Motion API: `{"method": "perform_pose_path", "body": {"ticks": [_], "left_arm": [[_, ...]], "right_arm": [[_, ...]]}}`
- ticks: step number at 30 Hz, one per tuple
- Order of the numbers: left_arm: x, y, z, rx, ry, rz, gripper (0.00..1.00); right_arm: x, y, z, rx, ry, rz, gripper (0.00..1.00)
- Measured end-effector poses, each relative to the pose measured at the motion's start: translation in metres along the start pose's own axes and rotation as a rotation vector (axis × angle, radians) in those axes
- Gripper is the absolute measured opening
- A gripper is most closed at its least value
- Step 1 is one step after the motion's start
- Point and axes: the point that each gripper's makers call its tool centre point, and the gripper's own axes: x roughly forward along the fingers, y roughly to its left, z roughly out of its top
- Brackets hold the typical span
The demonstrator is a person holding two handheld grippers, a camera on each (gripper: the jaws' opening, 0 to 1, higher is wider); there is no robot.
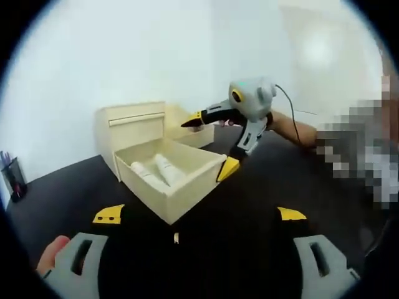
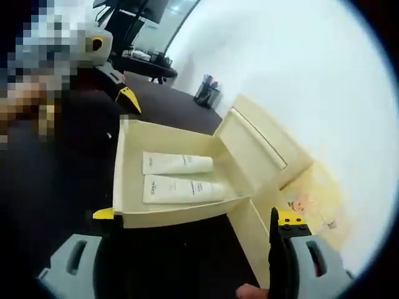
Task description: Open the drawer, pick up the cosmetic bottles from the table one by one, place them into the drawer, release the gripper, close the drawer, and move the gripper away
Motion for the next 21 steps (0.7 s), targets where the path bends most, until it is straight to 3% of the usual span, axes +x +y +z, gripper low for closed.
{"method": "perform_pose_path", "body": {"ticks": [10, 15, 21], "left_arm": [[-0.001, 0.000, -0.001, 0.006, 0.007, -0.021, 0.95], [-0.001, 0.008, -0.005, 0.011, 0.029, 0.015, 0.96], [-0.001, 0.011, 0.000, 0.006, 0.010, 0.019, 0.96]], "right_arm": [[0.008, -0.012, -0.004, 0.023, 0.025, -0.014, 0.93], [0.007, -0.014, -0.006, 0.025, 0.033, -0.024, 0.93], [0.008, -0.017, -0.006, 0.016, 0.043, -0.021, 0.93]]}}
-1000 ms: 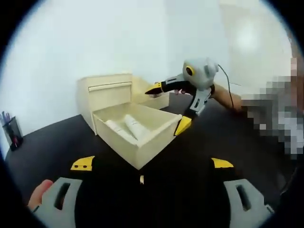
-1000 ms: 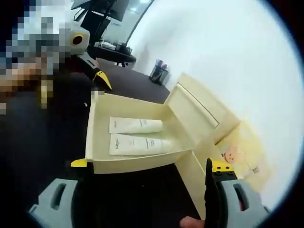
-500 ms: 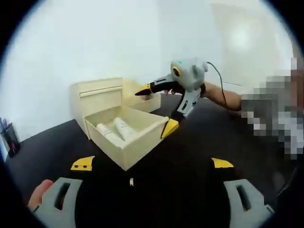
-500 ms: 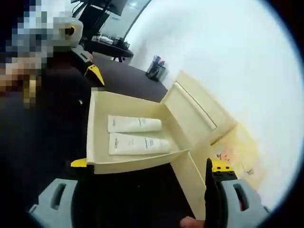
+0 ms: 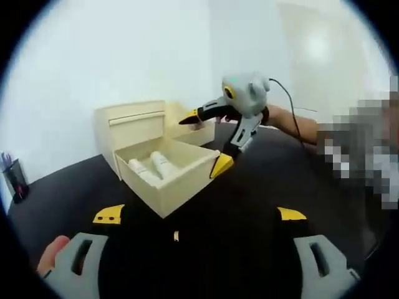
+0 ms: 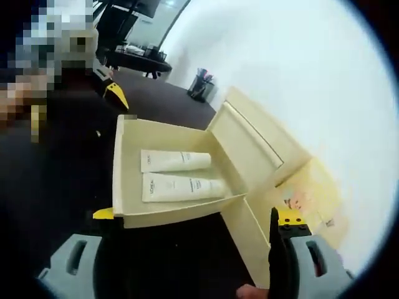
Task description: Open the drawer, pick up the cosmetic bottles from the table one by one, place them into the drawer, release the gripper, close the drawer, and move the gripper away
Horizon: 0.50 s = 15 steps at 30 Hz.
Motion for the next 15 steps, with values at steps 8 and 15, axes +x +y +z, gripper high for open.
{"method": "perform_pose_path", "body": {"ticks": [8, 15], "left_arm": [[0.0043, -0.0054, -0.0035, 0.007, 0.014, 0.003, 0.96], [0.0019, -0.0021, -0.0032, 0.002, 0.015, 0.005, 0.96]], "right_arm": [[0.0025, -0.0049, 0.0004, -0.002, 0.006, -0.008, 0.93], [0.0024, -0.0046, 0.0012, -0.011, 0.011, -0.011, 0.93]]}}
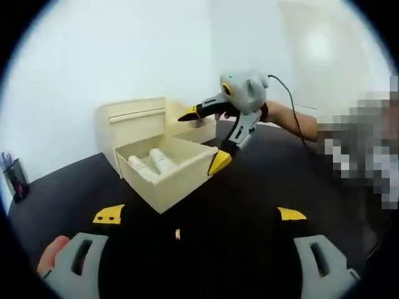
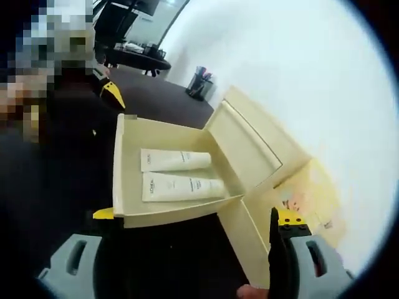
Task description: Open the drawer, pick up the cosmetic bottles from the table one by one, place them into the drawer, release the gripper, close the drawer, and move the gripper away
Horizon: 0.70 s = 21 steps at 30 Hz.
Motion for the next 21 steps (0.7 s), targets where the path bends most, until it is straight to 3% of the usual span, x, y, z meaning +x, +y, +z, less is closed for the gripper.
{"method": "perform_pose_path", "body": {"ticks": [21], "left_arm": [[-0.0014, 0.0014, -0.0037, -0.002, 0.013, 0.013, 0.96]], "right_arm": [[0.0021, -0.0045, 0.0013, -0.018, 0.013, -0.032, 0.93]]}}
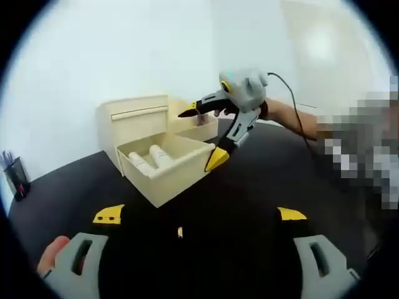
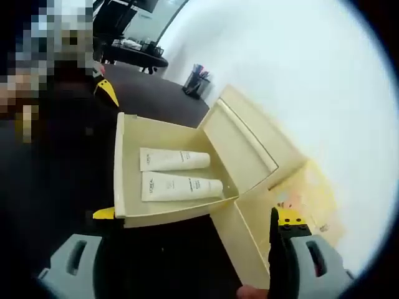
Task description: Open the drawer, pick up the cosmetic bottles from the table one by one, place them into the drawer, release the gripper, close the drawer, and move the gripper away
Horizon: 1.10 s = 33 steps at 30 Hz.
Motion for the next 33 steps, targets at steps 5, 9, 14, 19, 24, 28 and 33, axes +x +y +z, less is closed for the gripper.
{"method": "perform_pose_path", "body": {"ticks": [5, 9, 14, 19, 24, 28, 33], "left_arm": [[-0.001, 0.002, -0.001, 0.002, 0.003, 0.002, 0.96], [-0.001, 0.003, -0.001, 0.002, 0.004, 0.003, 0.96], [0.000, 0.003, -0.003, 0.008, 0.015, 0.012, 0.96], [-0.001, 0.004, -0.002, 0.009, 0.013, 0.011, 0.96], [-0.001, 0.005, -0.002, 0.011, 0.015, 0.011, 0.96], [-0.001, 0.006, -0.002, 0.010, 0.015, 0.012, 0.96], [-0.001, 0.006, -0.003, 0.013, 0.019, 0.017, 0.96]], "right_arm": [[0.001, -0.002, 0.000, -0.001, 0.003, -0.005, 0.93], [0.003, -0.006, 0.000, -0.001, 0.006, -0.008, 0.93], [0.005, -0.007, 0.000, -0.001, 0.008, -0.012, 0.93], [0.006, -0.009, -0.001, 0.002, 0.012, -0.016, 0.93], [0.008, -0.012, 0.000, -0.003, 0.017, -0.026, 0.93], [0.008, -0.013, -0.001, -0.004, 0.020, -0.028, 0.93], [0.009, -0.012, -0.001, 0.003, 0.023, -0.021, 0.93]]}}
